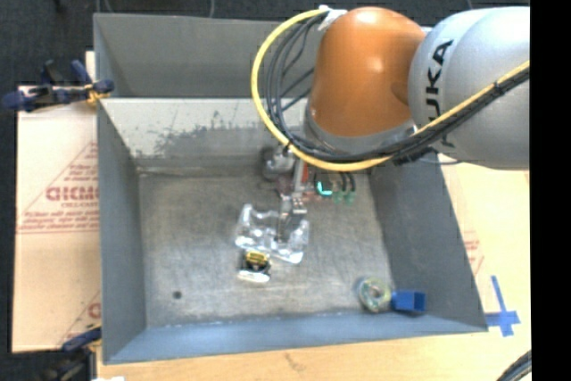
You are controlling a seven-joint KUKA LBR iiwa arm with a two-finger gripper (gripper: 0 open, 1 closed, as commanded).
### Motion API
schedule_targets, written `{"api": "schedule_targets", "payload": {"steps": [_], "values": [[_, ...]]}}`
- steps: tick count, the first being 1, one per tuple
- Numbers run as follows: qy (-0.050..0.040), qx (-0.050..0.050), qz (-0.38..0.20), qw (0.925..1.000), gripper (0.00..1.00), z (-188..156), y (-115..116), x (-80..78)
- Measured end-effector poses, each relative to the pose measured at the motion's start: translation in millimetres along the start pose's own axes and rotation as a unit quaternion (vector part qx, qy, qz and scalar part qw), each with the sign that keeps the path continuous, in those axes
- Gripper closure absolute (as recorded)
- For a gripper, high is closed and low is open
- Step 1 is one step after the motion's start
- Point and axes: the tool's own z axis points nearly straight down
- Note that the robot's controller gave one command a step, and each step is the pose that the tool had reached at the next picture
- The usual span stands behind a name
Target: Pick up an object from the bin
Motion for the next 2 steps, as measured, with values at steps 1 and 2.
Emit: {"api": "schedule_targets", "payload": {"steps": [1,2], "values": [[0.0013,0.001,0.08,0.9968,0.0,103,-53,47.3],[-0.0072,0.0,0.107,0.9943,0.0,126,-50,37.0]]}}
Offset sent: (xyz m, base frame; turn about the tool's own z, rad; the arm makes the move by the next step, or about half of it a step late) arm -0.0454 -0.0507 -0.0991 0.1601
